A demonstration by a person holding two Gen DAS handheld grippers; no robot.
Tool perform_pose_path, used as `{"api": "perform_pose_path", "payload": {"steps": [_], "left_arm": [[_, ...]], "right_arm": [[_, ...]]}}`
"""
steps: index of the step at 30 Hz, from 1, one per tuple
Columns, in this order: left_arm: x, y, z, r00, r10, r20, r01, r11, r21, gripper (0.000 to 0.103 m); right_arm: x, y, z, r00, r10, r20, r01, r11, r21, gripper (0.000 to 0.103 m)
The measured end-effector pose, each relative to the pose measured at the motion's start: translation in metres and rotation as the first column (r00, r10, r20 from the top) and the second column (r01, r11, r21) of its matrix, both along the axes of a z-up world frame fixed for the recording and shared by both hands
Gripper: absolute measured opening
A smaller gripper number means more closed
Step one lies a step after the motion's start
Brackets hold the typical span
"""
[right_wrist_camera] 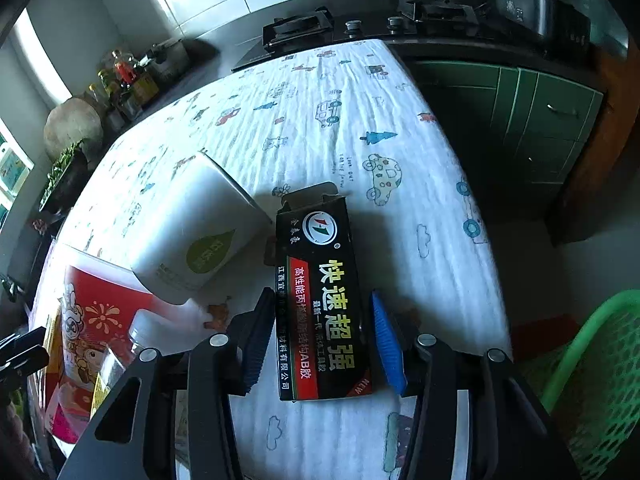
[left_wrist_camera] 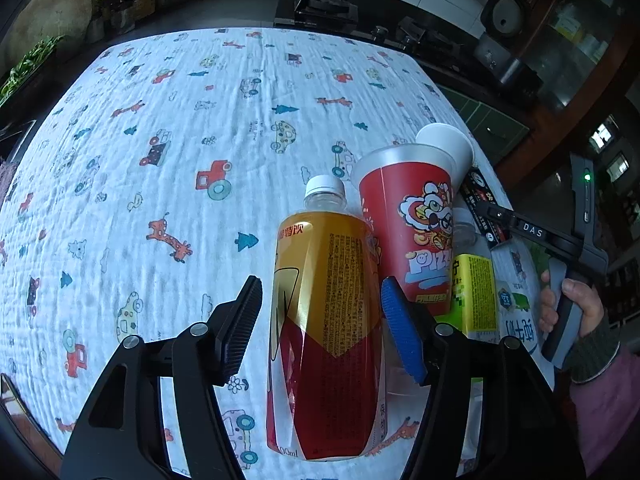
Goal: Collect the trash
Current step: 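Grasp the black glue box with the right gripper while the left approaches the yellow-red bottle, then carry the black box into the basket and open the right gripper while the left grasps the bottle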
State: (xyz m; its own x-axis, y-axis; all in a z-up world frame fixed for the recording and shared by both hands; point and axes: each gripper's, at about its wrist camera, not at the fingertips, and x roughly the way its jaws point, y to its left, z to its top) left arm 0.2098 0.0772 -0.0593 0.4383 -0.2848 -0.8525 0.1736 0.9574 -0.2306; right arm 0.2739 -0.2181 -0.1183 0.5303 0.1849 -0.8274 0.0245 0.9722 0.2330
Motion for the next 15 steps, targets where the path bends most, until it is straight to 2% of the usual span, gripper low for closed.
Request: {"api": "perform_pose_path", "payload": {"steps": [6,15], "left_arm": [[0.005,-0.004,-0.007,1.000,-0.010,-0.017,0.010,1.000,0.009,0.063],[0.007,-0.012,-0.018,0.998,-0.025,-0.049,0.027,0.999,0.025,0.065]], "right_arm": [[-0.002,0.008,0.003,1.000,0.012,0.008,-0.012,0.997,-0.071,0.043],[-0.026,0.004,0.020,0.999,0.016,0.037,-0.014,0.997,-0.078,0.043]]}}
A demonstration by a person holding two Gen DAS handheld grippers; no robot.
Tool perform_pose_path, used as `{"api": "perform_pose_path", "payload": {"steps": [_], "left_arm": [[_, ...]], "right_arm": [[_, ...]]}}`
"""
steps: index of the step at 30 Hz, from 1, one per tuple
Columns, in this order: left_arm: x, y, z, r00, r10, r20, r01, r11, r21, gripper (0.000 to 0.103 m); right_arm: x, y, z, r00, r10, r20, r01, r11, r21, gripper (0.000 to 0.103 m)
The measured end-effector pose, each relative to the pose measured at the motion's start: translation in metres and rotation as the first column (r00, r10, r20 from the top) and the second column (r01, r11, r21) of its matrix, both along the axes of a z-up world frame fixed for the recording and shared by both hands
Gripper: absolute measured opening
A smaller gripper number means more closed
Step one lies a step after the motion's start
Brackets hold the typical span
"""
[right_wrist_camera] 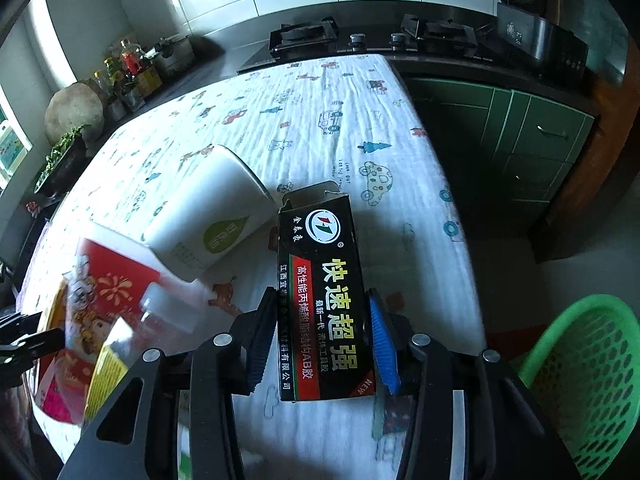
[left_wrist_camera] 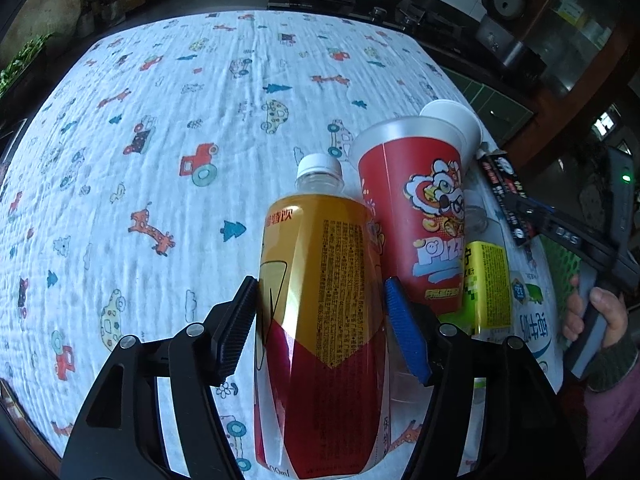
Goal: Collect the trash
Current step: 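Carry the black box into the basket and open the right gripper while the left grasps the bottle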
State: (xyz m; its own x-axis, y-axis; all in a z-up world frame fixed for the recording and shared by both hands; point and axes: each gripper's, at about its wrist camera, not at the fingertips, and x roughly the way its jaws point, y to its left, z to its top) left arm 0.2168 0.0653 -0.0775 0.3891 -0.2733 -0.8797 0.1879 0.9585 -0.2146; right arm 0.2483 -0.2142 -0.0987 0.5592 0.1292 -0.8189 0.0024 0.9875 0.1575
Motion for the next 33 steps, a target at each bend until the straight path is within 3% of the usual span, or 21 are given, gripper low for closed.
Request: {"api": "perform_pose_path", "payload": {"steps": [20,33], "left_arm": [[-0.011,0.002,-0.005,1.000,0.017,0.011,-0.017,1.000,0.000,0.065],[-0.052,0.003,0.059,0.986,0.008,0.165,0.001,0.999,-0.054,0.065]], "right_arm": [[-0.085,-0.032,0.029,0.997,-0.060,0.049,0.060,0.998,0.011,0.043],[-0.133,-0.082,0.026,0.985,-0.168,0.049,0.170,0.985,-0.038,0.043]]}}
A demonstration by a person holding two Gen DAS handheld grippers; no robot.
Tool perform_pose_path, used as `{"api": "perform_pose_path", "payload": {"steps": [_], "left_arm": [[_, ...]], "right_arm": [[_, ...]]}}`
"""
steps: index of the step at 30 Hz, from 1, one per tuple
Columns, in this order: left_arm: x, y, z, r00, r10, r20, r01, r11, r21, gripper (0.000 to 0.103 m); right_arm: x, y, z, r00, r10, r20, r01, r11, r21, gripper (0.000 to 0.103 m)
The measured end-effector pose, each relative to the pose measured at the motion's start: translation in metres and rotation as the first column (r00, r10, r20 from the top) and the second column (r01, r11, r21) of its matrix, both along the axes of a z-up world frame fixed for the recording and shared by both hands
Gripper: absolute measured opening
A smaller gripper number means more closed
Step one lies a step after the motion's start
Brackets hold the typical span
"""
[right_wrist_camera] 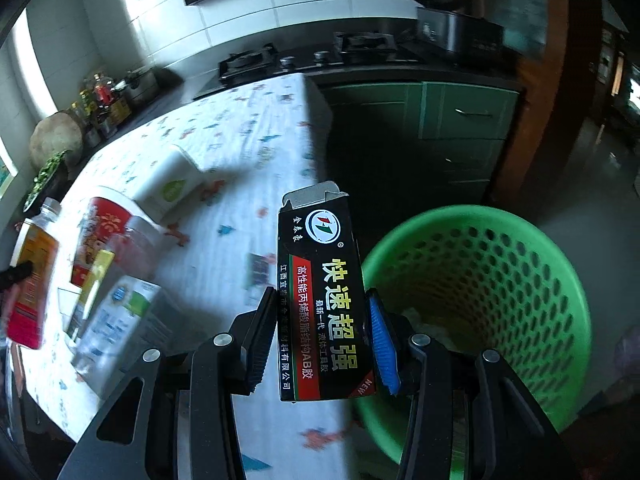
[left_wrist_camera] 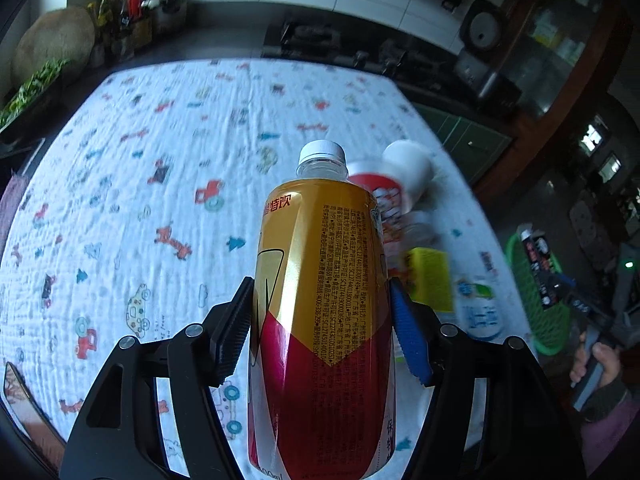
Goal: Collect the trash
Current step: 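Carry the black box into the basket and open the right gripper while the left grasps the bottle, then carry the yellow-red bottle over the basket and open the left gripper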
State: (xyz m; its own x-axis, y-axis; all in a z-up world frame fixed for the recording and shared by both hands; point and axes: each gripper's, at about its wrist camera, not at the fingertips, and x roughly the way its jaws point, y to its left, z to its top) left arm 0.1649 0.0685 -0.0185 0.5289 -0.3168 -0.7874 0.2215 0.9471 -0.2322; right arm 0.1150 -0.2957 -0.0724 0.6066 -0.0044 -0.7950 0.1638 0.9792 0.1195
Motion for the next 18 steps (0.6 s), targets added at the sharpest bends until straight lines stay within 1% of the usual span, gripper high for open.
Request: {"api": "perform_pose_path", "payload": {"steps": [6,14,16,18], "left_arm": [[-0.008,-0.025,0.021,0.997,-0.064,0.038,0.066,0.997,-0.037,0.065],[-0.013,-0.081,0.036,0.982,-0.172,0.073,0.176,0.983,-0.053,0.065],[-0.014,-0.098,0.039,0.977,-0.200,0.078,0.205,0.977,-0.054,0.065],[-0.015,-0.114,0.041,0.971,-0.225,0.082,0.230,0.972,-0.051,0.065]], "right_arm": [[-0.017,-0.028,-0.005,0.998,-0.062,-0.015,0.061,0.998,-0.023,0.043],[-0.031,-0.067,-0.013,0.989,-0.145,-0.041,0.143,0.988,-0.060,0.044],[-0.034,-0.078,-0.017,0.985,-0.168,-0.049,0.164,0.984,-0.062,0.046],[-0.035,-0.087,-0.019,0.981,-0.184,-0.057,0.181,0.982,-0.057,0.051]]}}
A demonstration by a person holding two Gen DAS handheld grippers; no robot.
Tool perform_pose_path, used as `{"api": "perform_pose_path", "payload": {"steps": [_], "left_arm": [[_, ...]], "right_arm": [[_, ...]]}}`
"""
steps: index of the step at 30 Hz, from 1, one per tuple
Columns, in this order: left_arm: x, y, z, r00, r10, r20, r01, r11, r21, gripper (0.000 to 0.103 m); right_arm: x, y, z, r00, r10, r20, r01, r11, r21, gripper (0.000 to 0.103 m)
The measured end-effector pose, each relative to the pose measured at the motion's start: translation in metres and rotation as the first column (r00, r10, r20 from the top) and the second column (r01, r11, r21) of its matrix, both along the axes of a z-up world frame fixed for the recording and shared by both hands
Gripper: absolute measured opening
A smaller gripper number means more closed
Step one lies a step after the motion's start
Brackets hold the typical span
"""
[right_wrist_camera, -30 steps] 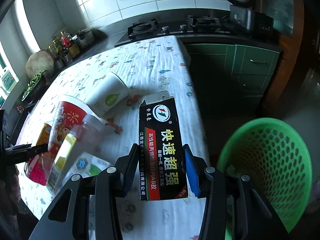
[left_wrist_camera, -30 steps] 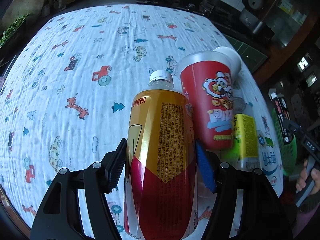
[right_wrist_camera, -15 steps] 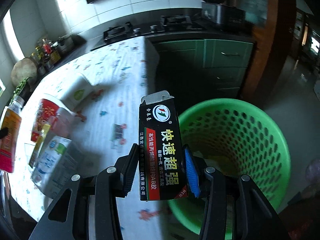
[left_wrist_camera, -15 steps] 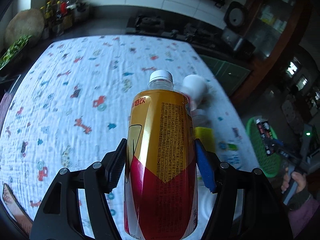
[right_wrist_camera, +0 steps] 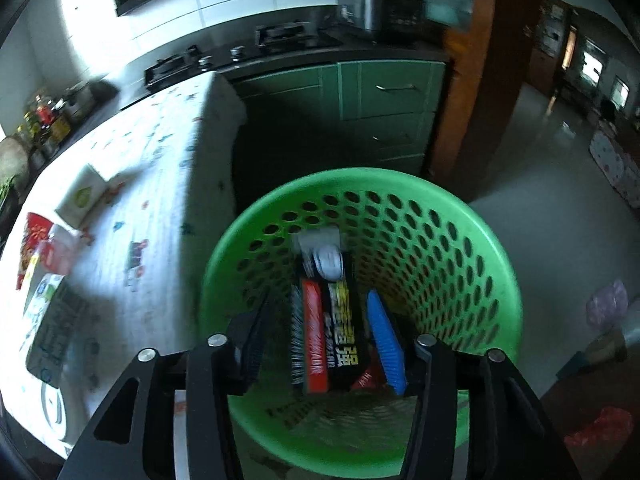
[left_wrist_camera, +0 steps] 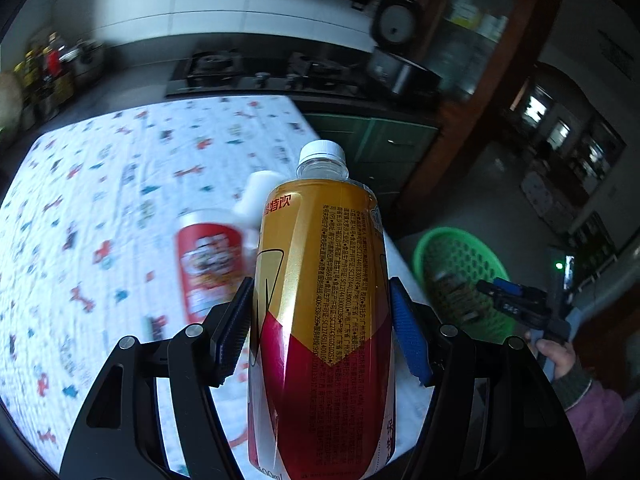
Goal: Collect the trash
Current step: 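Carry the yellow-red bottle over the basket and open the left gripper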
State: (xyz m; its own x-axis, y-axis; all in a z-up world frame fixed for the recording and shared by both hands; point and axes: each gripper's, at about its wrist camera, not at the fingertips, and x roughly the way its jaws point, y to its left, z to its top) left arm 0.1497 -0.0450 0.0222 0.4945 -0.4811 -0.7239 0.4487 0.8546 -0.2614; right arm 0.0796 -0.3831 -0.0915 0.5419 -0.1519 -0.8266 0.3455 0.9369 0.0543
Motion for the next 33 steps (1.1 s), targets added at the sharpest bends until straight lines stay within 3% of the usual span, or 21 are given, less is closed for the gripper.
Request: {"api": "perform_pose_path", "payload": {"steps": [12,19,33], "left_arm": [[0.003,-0.105,-0.007,0.987,-0.159,-0.006,0.159,0.987,-0.006,0.065],[0.001,-0.173,-0.024,0.968,-0.249,-0.027,0.249,0.968,-0.005,0.065],[-0.004,-0.255,-0.055,0.941,-0.326,-0.089,0.329,0.944,0.011,0.065]], "right_arm": [[-0.036,-0.023,0.024,0.997,-0.048,0.056,0.048,0.999,0.006,0.059],[-0.067,-0.033,0.043,0.993,-0.072,0.097,0.072,0.997,0.001,0.062],[-0.107,-0.042,0.051,0.985,-0.122,0.121,0.122,0.992,0.005,0.066]]}}
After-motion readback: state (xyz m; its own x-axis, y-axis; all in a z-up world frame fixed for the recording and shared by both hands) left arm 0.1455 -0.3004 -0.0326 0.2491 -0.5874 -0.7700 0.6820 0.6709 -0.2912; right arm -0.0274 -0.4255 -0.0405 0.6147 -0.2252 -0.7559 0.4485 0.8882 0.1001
